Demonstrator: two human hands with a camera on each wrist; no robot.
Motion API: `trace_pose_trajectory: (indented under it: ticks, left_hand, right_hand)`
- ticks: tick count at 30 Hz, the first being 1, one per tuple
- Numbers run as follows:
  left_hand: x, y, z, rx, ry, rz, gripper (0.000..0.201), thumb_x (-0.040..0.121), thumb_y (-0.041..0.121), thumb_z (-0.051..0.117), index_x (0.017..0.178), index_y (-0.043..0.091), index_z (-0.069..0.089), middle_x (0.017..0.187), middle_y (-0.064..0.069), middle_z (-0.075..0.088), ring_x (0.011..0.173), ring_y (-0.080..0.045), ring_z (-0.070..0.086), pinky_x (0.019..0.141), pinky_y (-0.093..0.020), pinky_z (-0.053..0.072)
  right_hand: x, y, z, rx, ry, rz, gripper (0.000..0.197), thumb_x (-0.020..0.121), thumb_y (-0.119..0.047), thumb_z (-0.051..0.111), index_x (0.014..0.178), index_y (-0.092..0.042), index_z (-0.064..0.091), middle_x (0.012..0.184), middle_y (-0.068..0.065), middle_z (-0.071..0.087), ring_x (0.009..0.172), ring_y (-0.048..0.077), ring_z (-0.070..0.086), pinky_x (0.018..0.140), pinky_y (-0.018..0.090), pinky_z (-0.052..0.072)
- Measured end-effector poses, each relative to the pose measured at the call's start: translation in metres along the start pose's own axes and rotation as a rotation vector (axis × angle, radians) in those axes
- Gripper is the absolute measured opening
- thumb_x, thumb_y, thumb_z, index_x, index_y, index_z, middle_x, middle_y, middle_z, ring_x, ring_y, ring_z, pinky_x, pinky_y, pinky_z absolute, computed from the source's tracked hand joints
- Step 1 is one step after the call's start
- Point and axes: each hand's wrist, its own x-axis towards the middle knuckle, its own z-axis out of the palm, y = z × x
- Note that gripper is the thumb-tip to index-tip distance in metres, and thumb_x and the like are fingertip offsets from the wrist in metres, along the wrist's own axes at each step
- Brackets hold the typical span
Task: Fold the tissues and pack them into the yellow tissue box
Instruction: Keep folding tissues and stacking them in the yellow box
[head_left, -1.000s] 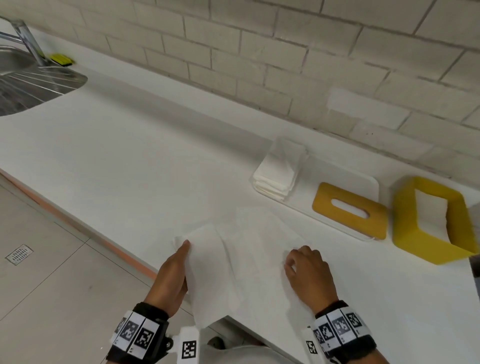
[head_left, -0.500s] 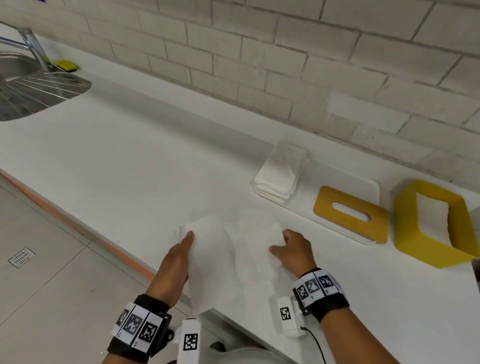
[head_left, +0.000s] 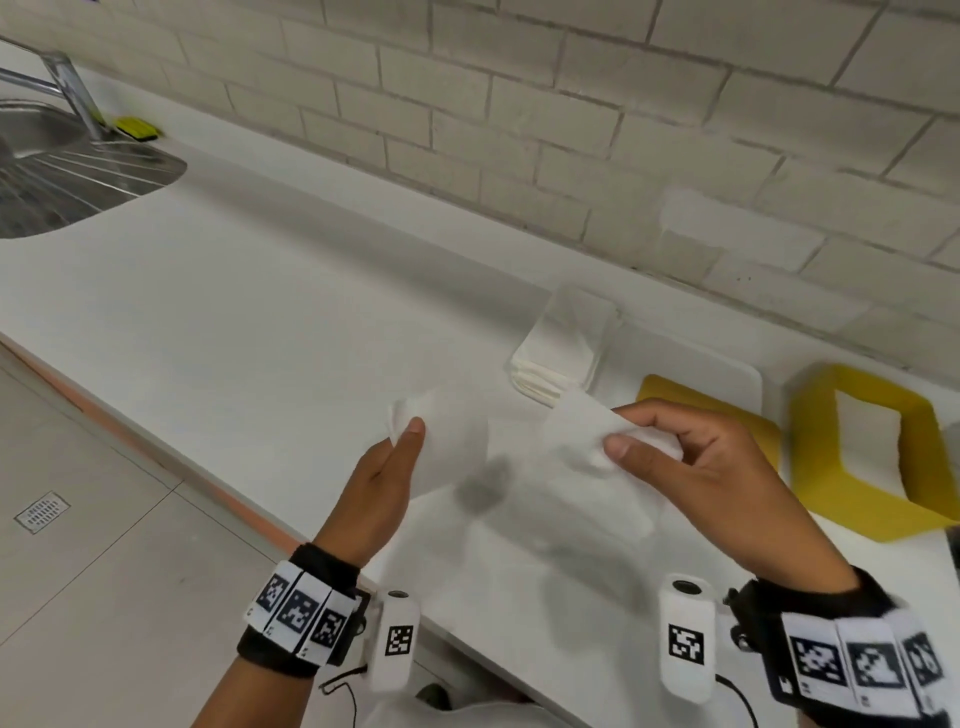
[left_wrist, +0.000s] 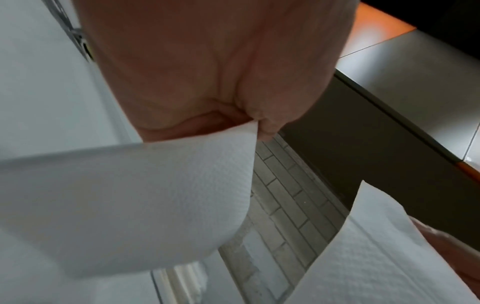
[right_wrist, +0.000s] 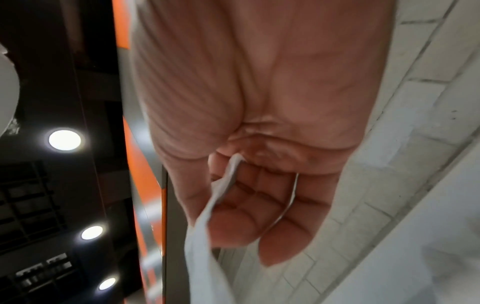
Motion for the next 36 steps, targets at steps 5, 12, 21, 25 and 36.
trace_pose_trajectory:
  ticks: [5, 12, 21, 25, 36]
  left_hand:
    - [0.003, 0.0, 0.017, -0.113, -0.148, -0.123, 0.084, 0.066, 0.095, 0.057, 0.118, 0.029, 0.071, 0.122, 0.008, 0.074, 0.121, -0.015, 0.065, 0.116, -0.05, 0.041]
    - [-0.01, 0.022, 0.041, -0.25, -0.373, -0.191, 0.05, 0.09, 0.069, 0.059, 0.118, 0.029, 0.072, 0.119, 0.002, 0.077, 0.118, -0.017, 0.07, 0.116, -0.046, 0.043]
    - [-0.014, 0.021, 0.045, -0.278, -0.452, -0.176, 0.048, 0.096, 0.067, 0.044, 0.125, 0.036, 0.066, 0.13, 0.007, 0.072, 0.125, -0.012, 0.065, 0.11, -0.035, 0.047]
    - [-0.016, 0.018, 0.043, -0.188, -0.449, -0.136, 0.04, 0.095, 0.049, 0.05, 0.122, 0.028, 0.07, 0.124, 0.003, 0.075, 0.12, -0.016, 0.069, 0.112, -0.041, 0.046]
    - [-0.017, -0.031, -0.005, -0.353, 0.032, -0.245, 0.045, 0.099, 0.043, 0.053, 0.133, 0.016, 0.063, 0.119, -0.005, 0.077, 0.113, -0.026, 0.071, 0.105, -0.051, 0.051]
  right_hand:
    - [0.003, -0.001, 0.005, 0.105, -0.232, 0.079, 0.015, 0.085, -0.02, 0.071, 0.098, -0.018, 0.079, 0.099, 0.002, 0.078, 0.091, 0.014, 0.074, 0.079, 0.019, 0.054]
    - [0.019, 0.021, 0.022, 0.03, -0.126, 0.124, 0.013, 0.093, -0.015, 0.071, 0.106, -0.018, 0.072, 0.107, 0.0, 0.076, 0.099, 0.019, 0.073, 0.089, 0.035, 0.058]
    - [0.017, 0.035, 0.028, 0.067, -0.066, 0.144, 0.026, 0.089, -0.018, 0.077, 0.113, -0.025, 0.07, 0.113, -0.009, 0.073, 0.11, 0.009, 0.068, 0.093, 0.029, 0.055]
    - [0.015, 0.038, 0.031, 0.097, -0.064, 0.156, 0.033, 0.089, -0.021, 0.077, 0.118, -0.031, 0.066, 0.105, -0.004, 0.074, 0.103, 0.011, 0.07, 0.089, 0.029, 0.057]
    - [0.021, 0.175, 0.019, -0.506, 0.113, 0.671, 0.069, 0.086, -0.043, 0.074, 0.145, -0.027, 0.041, 0.143, 0.007, 0.048, 0.131, 0.028, 0.047, 0.106, 0.039, 0.041]
